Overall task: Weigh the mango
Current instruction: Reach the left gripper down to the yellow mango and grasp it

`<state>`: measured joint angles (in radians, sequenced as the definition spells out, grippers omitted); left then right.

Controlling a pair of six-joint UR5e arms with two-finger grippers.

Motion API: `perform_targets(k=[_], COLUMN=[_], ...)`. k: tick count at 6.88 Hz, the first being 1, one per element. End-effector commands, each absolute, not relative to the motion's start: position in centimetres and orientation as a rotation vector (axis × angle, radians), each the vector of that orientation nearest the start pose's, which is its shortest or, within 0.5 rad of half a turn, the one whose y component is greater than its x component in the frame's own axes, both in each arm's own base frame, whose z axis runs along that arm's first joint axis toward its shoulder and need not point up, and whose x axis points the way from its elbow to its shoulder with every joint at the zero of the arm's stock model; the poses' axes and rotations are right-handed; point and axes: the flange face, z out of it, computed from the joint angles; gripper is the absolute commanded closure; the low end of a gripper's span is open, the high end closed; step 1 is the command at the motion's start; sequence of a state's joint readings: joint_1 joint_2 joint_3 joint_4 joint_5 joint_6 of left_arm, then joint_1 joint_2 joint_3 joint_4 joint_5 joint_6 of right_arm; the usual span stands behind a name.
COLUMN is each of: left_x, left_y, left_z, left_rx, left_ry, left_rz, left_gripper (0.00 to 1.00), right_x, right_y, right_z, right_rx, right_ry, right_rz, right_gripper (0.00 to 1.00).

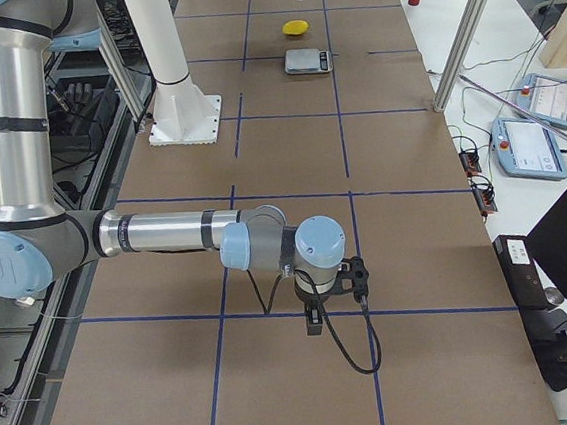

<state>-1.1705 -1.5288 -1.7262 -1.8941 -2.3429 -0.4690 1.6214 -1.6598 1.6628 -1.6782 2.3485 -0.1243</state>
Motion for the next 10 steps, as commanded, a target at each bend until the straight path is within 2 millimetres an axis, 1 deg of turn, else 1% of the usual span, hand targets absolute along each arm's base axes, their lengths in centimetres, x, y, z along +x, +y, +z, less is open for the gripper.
perform_targets(k=[1, 2, 3, 4, 5, 6, 7, 8, 9, 10], left_x=[19.4, 20.9, 22.0, 23.3, 23.6, 23.7, 23.6, 23.5, 23.4, 23.3], left_y=[-46.1, -45.7, -45.8, -47.4, -47.9, -47.9, -47.8, -47.7, -47.6, -47.5], left_z=[57.8, 57.9, 58.2, 57.5, 57.8, 58.2, 58.5, 58.6, 58.8, 57.8], left_rx=[-0.007, 0.002, 0.005, 0.013, 0.011, 0.009, 0.005, 0.002, 0.0, 0.016], left_ry=[0.894, 0.875, 0.856, 0.862, 0.858, 0.852, 0.847, 0.845, 0.843, 0.852], left_rz=[0.097, 0.09, 0.093, 0.1, 0.101, 0.099, 0.096, 0.093, 0.092, 0.093], left_gripper=[0.0, 0.0, 0.0, 0.0, 0.01, 0.08, 0.21, 0.36, 0.69, 1.0], right_x=[8.6, 8.6, 8.6, 8.6, 8.6, 8.6, 8.6, 8.6, 8.6, 8.6], right_y=[-44.2, -44.2, -44.2, -44.2, -44.2, -44.2, -44.2, -44.2, -44.2, -44.2], right_z=[66.6, 66.6, 66.6, 66.6, 66.6, 66.6, 66.6, 66.6, 66.6, 66.6], right_rx=[-0.031, -0.031, -0.031, -0.031, -0.031, -0.031, -0.031, -0.031, -0.031, -0.031], right_ry=[-0.783, -0.783, -0.783, -0.783, -0.783, -0.783, -0.783, -0.783, -0.783, -0.783], right_rz=[-0.029, -0.029, -0.029, -0.029, -0.029, -0.029, -0.029, -0.029, -0.029, -0.029], right_gripper=[0.0, 0.0, 0.0, 0.0, 0.0, 0.0, 0.0, 0.0, 0.0, 0.0])
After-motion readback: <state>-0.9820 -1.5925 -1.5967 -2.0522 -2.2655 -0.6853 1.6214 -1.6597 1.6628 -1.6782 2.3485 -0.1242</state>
